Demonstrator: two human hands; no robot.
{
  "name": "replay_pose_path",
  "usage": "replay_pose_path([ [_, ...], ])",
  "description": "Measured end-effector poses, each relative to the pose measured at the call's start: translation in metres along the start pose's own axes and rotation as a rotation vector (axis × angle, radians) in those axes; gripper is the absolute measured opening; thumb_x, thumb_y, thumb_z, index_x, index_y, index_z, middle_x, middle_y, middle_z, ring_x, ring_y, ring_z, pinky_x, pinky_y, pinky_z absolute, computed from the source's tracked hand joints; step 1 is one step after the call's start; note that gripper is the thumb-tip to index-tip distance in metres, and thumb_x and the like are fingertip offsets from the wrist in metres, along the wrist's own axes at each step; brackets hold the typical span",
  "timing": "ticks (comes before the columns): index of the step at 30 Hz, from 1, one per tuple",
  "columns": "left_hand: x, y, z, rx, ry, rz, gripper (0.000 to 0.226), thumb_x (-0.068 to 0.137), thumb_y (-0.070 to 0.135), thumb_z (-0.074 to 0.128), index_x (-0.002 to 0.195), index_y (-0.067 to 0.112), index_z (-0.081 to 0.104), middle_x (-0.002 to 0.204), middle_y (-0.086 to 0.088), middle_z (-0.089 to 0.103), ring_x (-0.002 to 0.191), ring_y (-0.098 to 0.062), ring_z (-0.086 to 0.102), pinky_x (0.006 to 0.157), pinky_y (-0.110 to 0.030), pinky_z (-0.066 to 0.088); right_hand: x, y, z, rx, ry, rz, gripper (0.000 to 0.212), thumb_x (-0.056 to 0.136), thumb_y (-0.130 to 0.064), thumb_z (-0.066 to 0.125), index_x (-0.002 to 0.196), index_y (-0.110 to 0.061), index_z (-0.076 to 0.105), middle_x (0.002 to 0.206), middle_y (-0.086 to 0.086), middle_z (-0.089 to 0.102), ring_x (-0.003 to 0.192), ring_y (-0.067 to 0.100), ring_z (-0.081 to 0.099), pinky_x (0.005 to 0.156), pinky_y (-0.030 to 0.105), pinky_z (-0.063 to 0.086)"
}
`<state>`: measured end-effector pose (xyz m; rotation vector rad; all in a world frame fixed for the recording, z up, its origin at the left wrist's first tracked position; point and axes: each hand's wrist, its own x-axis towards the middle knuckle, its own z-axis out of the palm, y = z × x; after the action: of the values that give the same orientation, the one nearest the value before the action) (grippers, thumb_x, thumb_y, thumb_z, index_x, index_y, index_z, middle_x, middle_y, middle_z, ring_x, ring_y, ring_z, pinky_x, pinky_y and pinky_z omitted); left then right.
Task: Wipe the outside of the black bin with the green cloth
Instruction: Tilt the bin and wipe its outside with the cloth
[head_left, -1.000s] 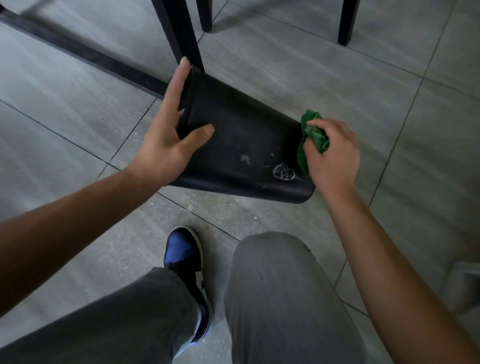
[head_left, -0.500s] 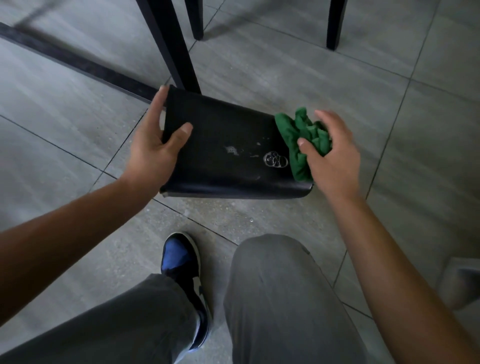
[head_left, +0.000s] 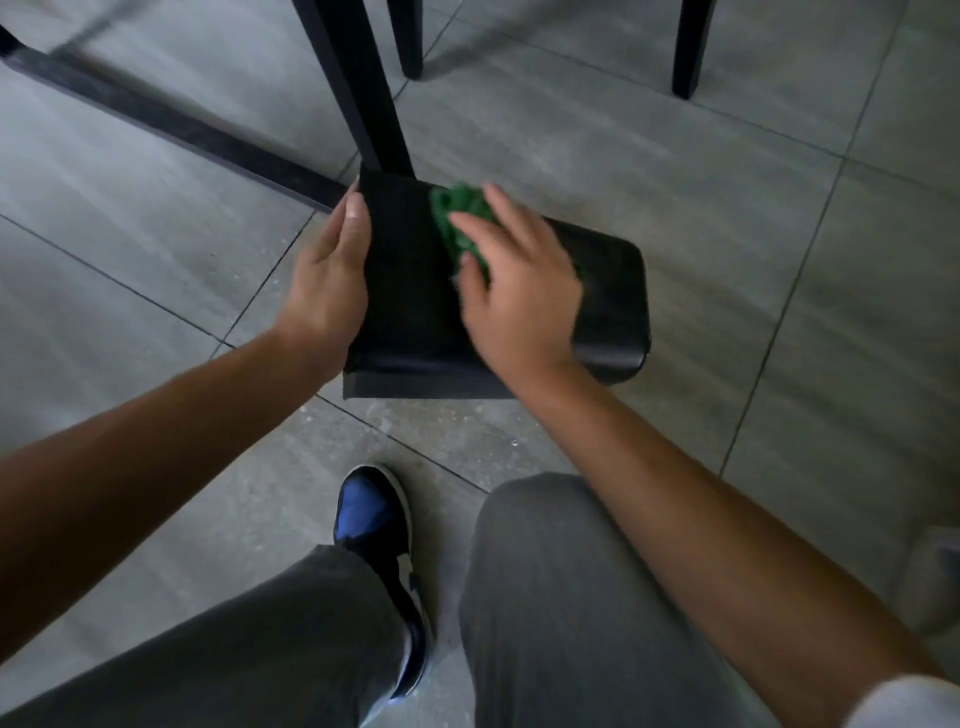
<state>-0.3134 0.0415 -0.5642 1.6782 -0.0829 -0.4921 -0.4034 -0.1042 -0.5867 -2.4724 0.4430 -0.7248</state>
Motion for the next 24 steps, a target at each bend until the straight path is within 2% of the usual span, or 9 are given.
replay_pose_path([
  [4,-0.005,0.009,0.009,0.029,-0.021,0.083,0.050,0.111,0.048,0.035,0.116,0.016,0.073,0.107,0.000,0.080,0.109,-0.017,0.074,0.092,-0.031,0.058,0.002,-0.046,0.017,0.064,-0.004,-0.135,0.035,0.094,-0.024,0.062,0.126,-0.018,0.074,0.147,0.007,0.062,0.127,0.027,0.062,0.090,0.042,0.052],
  [7,-0.005,0.002,0.001,0.111,-0.011,0.150,0.041,0.110,0.044,0.041,0.129,0.020,0.068,0.120,0.000,0.076,0.116,-0.018,0.070,0.103,-0.042,0.056,-0.006,-0.005,0.003,-0.039,-0.042,-0.026,0.035,0.095,-0.030,0.060,0.128,-0.025,0.072,0.149,0.002,0.059,0.130,0.028,0.058,0.094,0.041,0.050],
  [10,-0.006,-0.005,-0.005,0.222,-0.012,0.144,0.044,0.111,0.040,0.043,0.151,0.025,0.051,0.134,0.009,0.068,0.120,-0.006,0.066,0.104,-0.031,0.054,-0.010,0.061,-0.018,-0.176,-0.055,0.252,0.038,0.096,-0.028,0.055,0.130,-0.024,0.071,0.151,0.001,0.058,0.131,0.031,0.057,0.101,0.043,0.048],
  [12,-0.007,-0.005,-0.005,0.221,-0.008,0.122,0.048,0.111,0.040,0.041,0.156,0.026,0.044,0.140,0.008,0.064,0.125,-0.006,0.063,0.109,-0.032,0.051,-0.010,0.088,-0.031,-0.221,-0.068,0.461,0.040,0.096,-0.027,0.054,0.134,-0.025,0.068,0.154,-0.002,0.053,0.133,0.030,0.053,0.104,0.041,0.044],
  [14,-0.008,0.004,0.005,0.246,-0.038,0.126,0.050,0.110,0.048,0.036,0.154,0.025,0.046,0.140,0.007,0.064,0.127,-0.007,0.061,0.110,-0.034,0.049,-0.006,0.081,-0.032,-0.249,-0.069,0.520,0.041,0.094,-0.025,0.055,0.134,-0.028,0.067,0.154,-0.005,0.052,0.135,0.030,0.050,0.103,0.040,0.039],
  [17,-0.011,0.021,0.031,0.235,-0.103,0.211,0.055,0.109,0.053,0.034,0.139,0.015,0.060,0.131,0.000,0.069,0.125,-0.013,0.063,0.109,-0.043,0.050,-0.002,0.024,-0.019,-0.186,-0.007,0.252,0.037,0.091,-0.023,0.058,0.126,-0.029,0.071,0.147,-0.005,0.059,0.128,0.028,0.054,0.096,0.038,0.041],
  [20,-0.009,0.028,0.039,0.196,-0.129,0.214,0.049,0.110,0.049,0.035,0.113,0.013,0.068,0.109,-0.003,0.075,0.111,-0.021,0.071,0.102,-0.050,0.053,0.000,-0.030,-0.002,-0.028,0.072,0.020,0.031,0.088,-0.027,0.061,0.115,-0.025,0.075,0.138,-0.001,0.065,0.117,0.028,0.059,0.083,0.035,0.041],
  [22,-0.010,0.026,0.033,0.189,-0.108,0.213,0.046,0.111,0.044,0.037,0.114,0.009,0.068,0.108,-0.006,0.074,0.110,-0.025,0.071,0.101,-0.052,0.053,-0.006,-0.029,-0.005,-0.014,0.005,-0.040,0.031,0.089,-0.029,0.062,0.118,-0.025,0.075,0.140,0.000,0.064,0.116,0.029,0.060,0.084,0.037,0.045],
  [24,-0.010,0.020,0.021,0.288,-0.062,0.239,0.036,0.111,0.038,0.042,0.123,0.012,0.065,0.116,-0.006,0.072,0.113,-0.024,0.069,0.098,-0.051,0.055,-0.015,0.009,-0.015,-0.098,-0.044,0.036,0.034,0.091,-0.028,0.060,0.122,-0.026,0.074,0.142,0.000,0.063,0.118,0.032,0.060,0.089,0.038,0.048],
])
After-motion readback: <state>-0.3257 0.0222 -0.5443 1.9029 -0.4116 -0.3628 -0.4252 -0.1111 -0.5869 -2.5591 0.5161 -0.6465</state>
